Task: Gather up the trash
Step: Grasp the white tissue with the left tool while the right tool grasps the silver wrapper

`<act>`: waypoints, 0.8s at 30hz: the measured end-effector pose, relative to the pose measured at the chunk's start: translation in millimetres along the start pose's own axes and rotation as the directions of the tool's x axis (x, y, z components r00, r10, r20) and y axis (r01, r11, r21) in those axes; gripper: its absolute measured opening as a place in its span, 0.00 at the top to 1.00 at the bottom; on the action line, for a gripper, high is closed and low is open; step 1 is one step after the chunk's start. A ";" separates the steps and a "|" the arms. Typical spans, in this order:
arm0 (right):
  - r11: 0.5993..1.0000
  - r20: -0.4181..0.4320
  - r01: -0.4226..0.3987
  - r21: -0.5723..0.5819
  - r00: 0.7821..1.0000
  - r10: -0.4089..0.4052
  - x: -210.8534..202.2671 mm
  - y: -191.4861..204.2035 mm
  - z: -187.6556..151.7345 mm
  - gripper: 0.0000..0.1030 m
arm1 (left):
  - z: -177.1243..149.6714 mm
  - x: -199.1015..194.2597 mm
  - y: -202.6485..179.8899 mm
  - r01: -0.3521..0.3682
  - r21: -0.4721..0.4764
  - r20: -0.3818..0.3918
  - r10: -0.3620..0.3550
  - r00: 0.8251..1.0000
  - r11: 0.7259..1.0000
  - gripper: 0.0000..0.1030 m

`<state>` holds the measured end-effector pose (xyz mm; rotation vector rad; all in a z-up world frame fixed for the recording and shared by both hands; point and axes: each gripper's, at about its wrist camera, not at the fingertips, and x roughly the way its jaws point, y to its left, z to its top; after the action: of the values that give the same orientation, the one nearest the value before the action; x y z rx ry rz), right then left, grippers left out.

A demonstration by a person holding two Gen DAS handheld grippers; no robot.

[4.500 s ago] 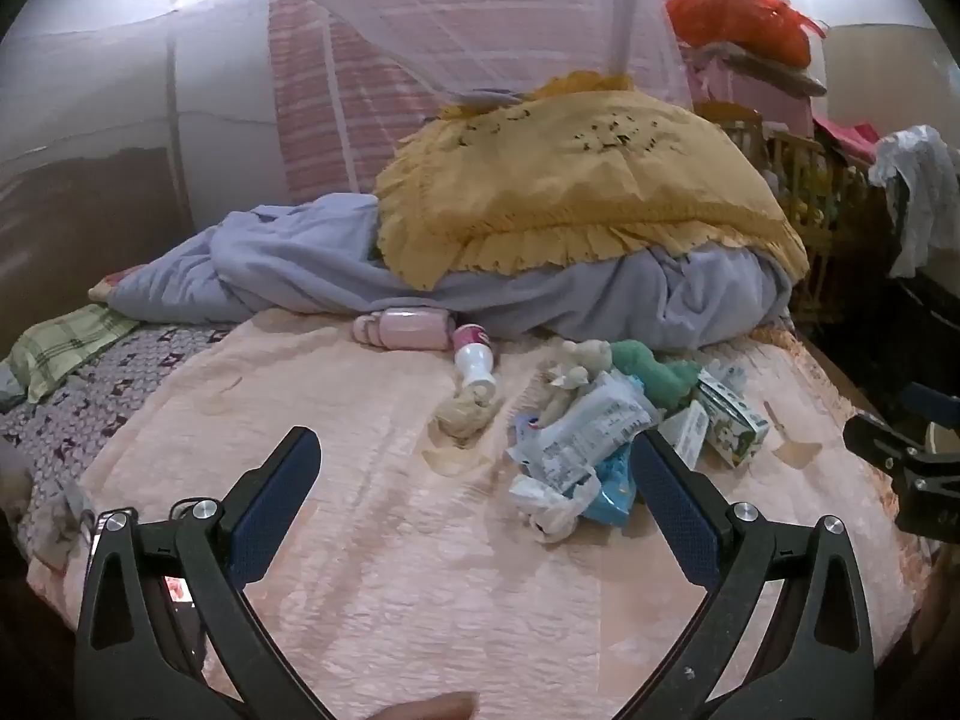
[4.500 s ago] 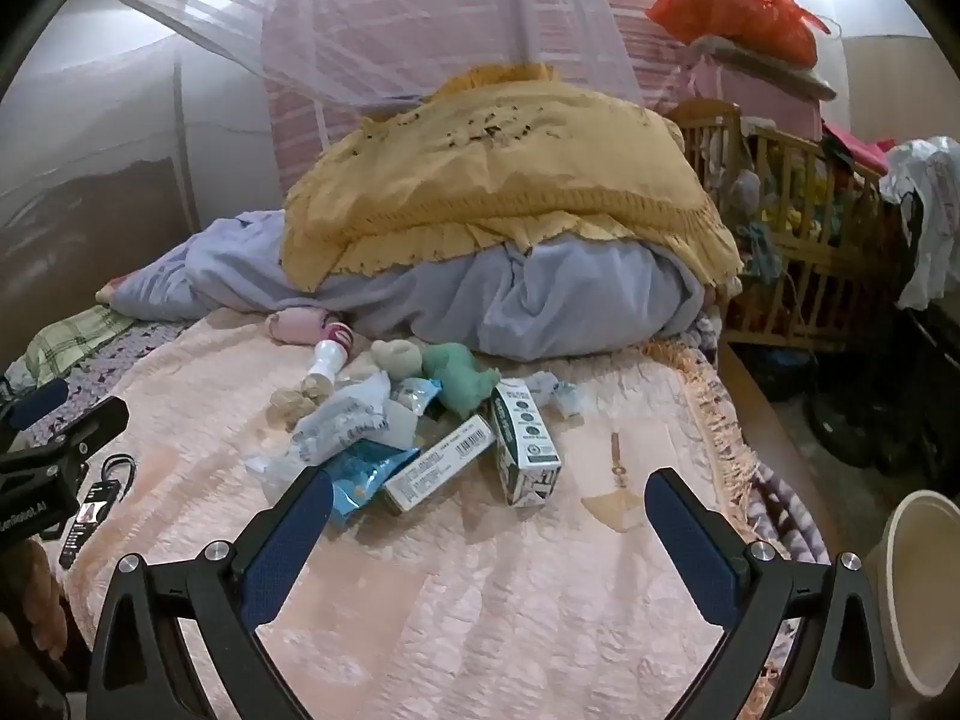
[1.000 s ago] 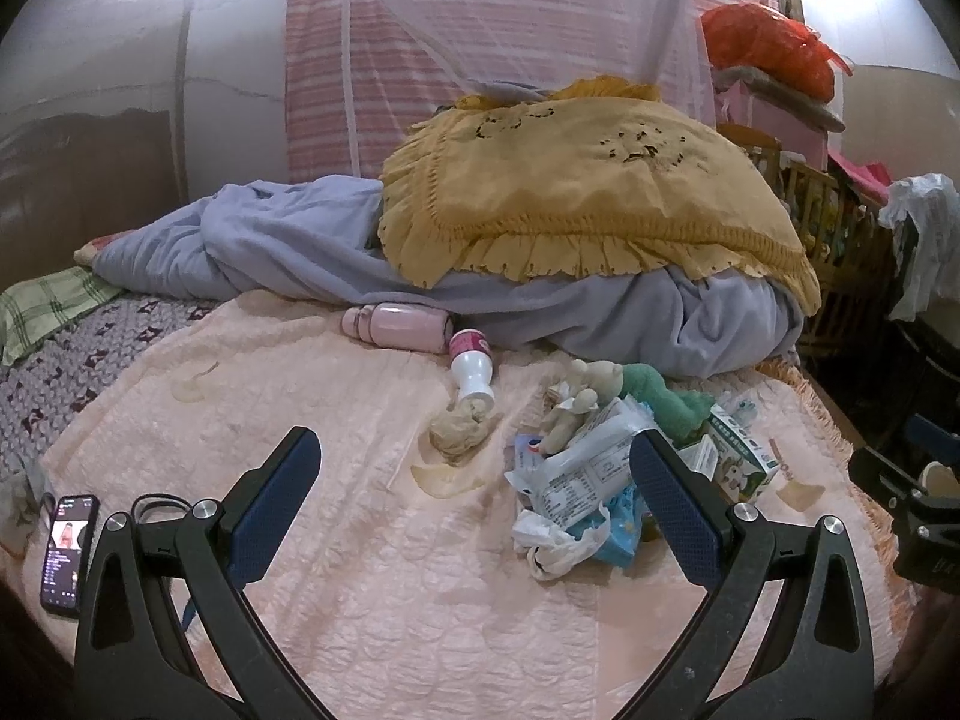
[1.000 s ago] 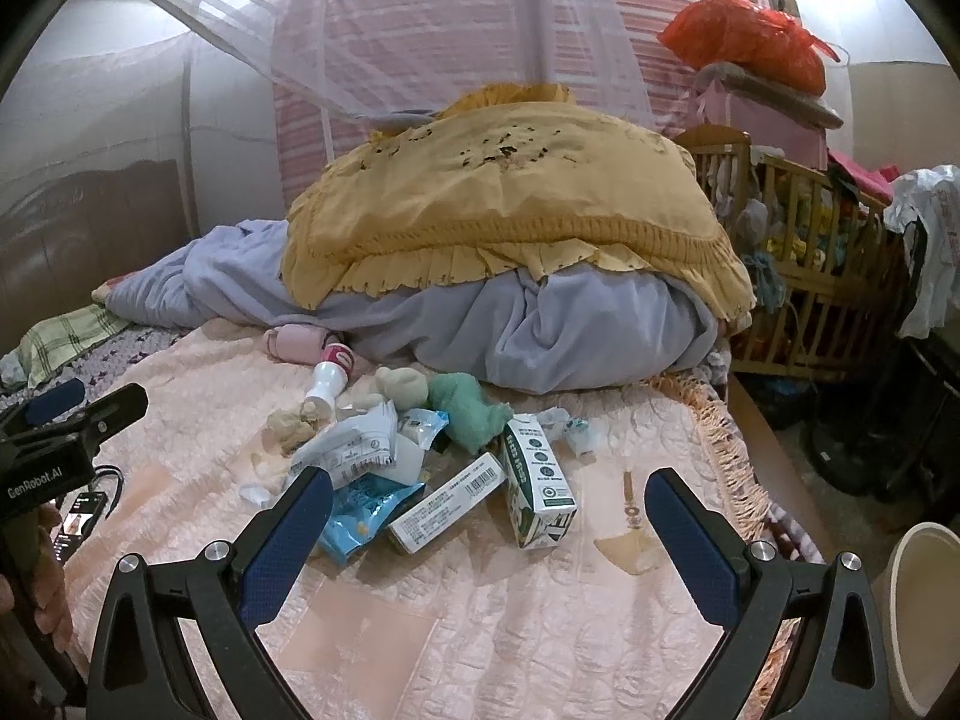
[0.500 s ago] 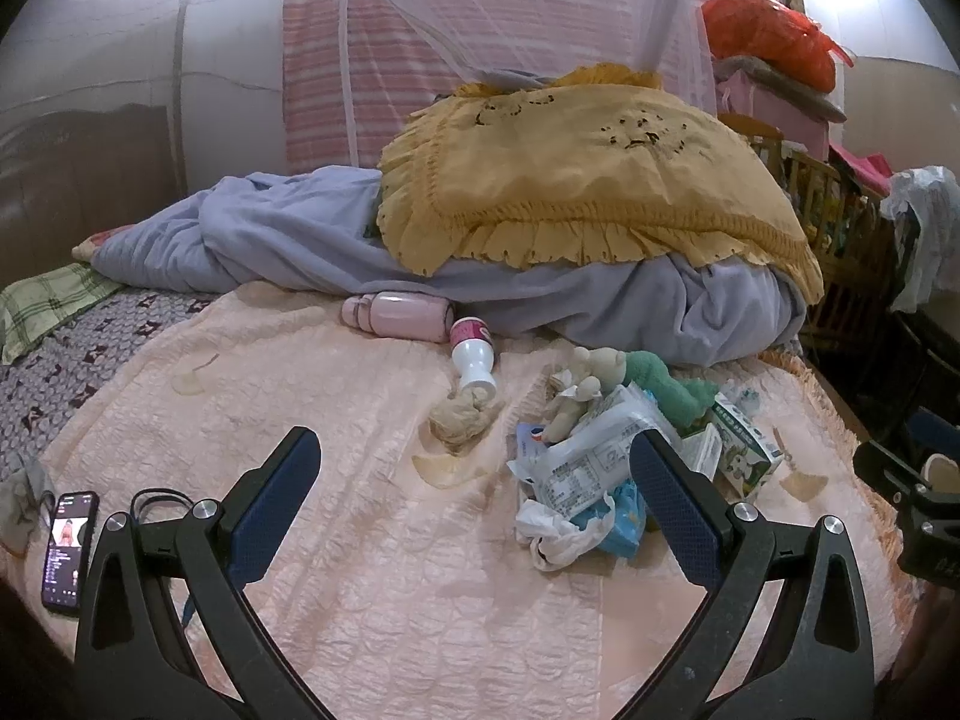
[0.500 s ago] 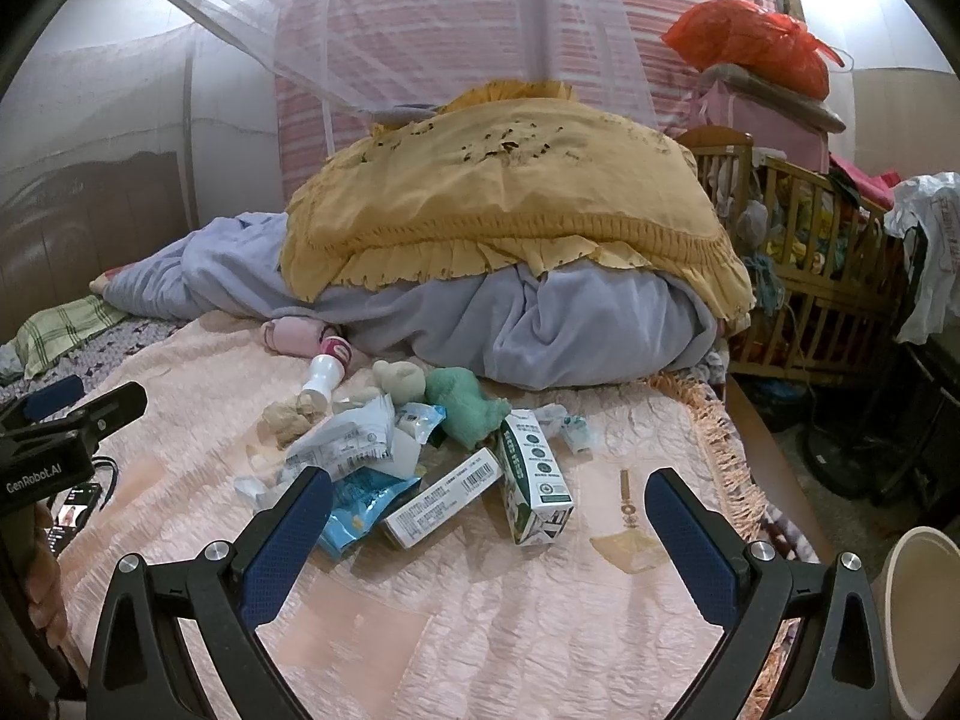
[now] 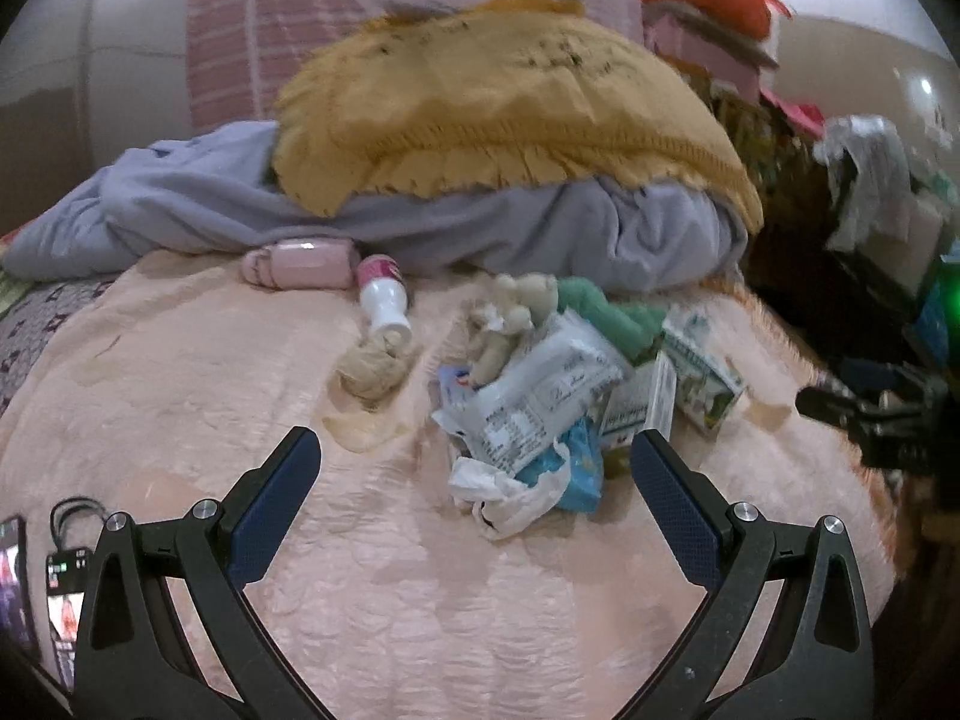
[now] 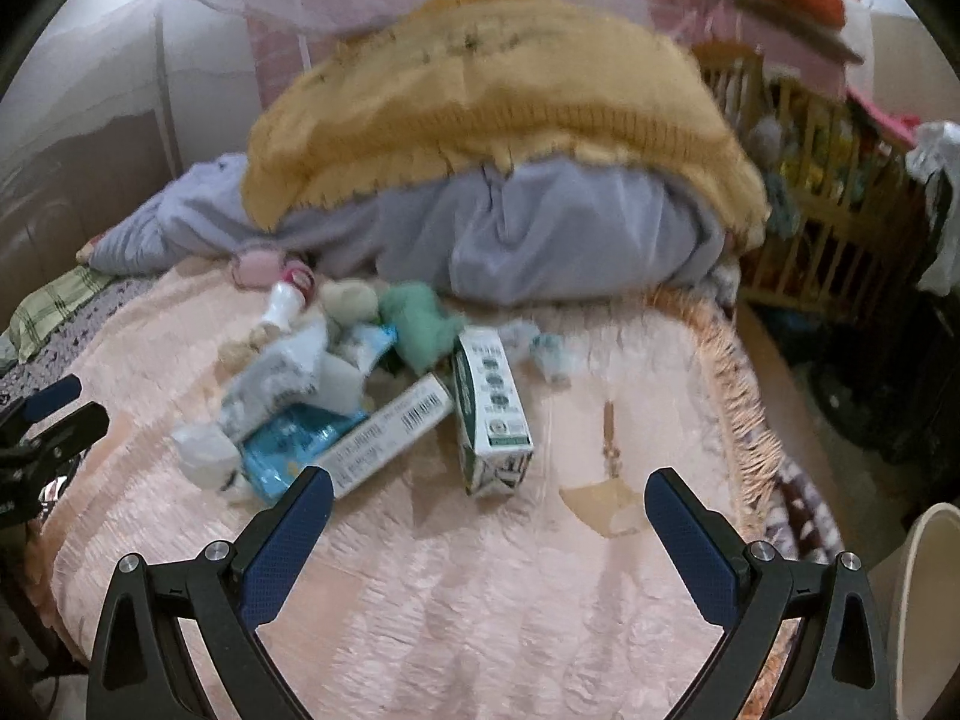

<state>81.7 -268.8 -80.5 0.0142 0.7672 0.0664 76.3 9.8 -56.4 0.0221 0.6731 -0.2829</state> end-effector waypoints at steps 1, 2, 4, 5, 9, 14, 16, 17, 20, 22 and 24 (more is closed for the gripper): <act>1.000 -0.015 -0.001 -0.001 1.000 0.001 5.0 -2.0 1.6 0.01 | 0.4 5.3 1.5 0.011 0.007 -0.019 -0.011 1.000 1.000 0.00; 1.000 -0.021 -0.002 -0.002 1.000 0.002 8.5 -2.7 2.2 0.02 | -0.5 10.4 4.3 0.022 0.011 -0.039 -0.022 0.999 1.000 0.00; 1.000 -0.016 -0.021 -0.007 1.000 0.020 11.4 -0.4 3.2 0.02 | -5.1 20.3 8.2 0.030 0.024 -0.074 -0.029 0.997 0.999 0.00; 0.999 -0.012 -0.029 -0.015 1.000 0.029 12.5 1.9 3.2 0.02 | -8.0 26.8 9.4 0.028 0.035 -0.098 -0.024 0.995 0.999 0.00; 0.999 -0.032 -0.009 -0.049 0.999 0.007 28.3 6.0 5.1 0.02 | -13.9 42.6 6.4 0.046 0.079 -0.148 -0.034 0.988 0.996 0.00; 0.995 -0.069 -0.096 -0.006 0.993 0.096 37.1 5.1 6.0 0.02 | -15.5 63.0 2.1 0.055 0.126 -0.172 -0.033 0.985 0.990 0.00; 0.996 -0.062 -0.084 -0.020 0.995 0.083 37.0 8.9 6.0 0.02 | -17.7 77.2 0.4 0.061 0.144 -0.204 -0.030 0.978 0.988 0.01; 0.996 -0.060 -0.084 -0.026 0.995 0.082 37.1 11.1 6.5 0.02 | -18.5 81.5 0.3 0.067 0.146 -0.216 -0.034 0.976 0.987 0.05; 0.994 -0.057 -0.097 -0.043 0.994 0.095 39.1 19.1 10.1 0.02 | -22.0 98.5 0.8 0.104 0.137 -0.264 -0.065 0.962 0.985 0.36; 0.993 -0.059 -0.106 -0.053 0.993 0.103 43.2 25.5 13.8 0.02 | -24.5 108.2 1.2 0.131 0.116 -0.298 -0.091 0.950 0.985 0.71; 0.990 -0.064 -0.127 -0.059 0.990 0.123 49.2 35.4 18.9 0.02 | -25.7 111.1 8.5 0.167 0.046 -0.329 -0.143 0.933 0.985 0.83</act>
<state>128.2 -230.0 -99.7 0.0006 0.8242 0.2110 145.6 -7.1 -145.8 0.0882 0.9955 -0.4629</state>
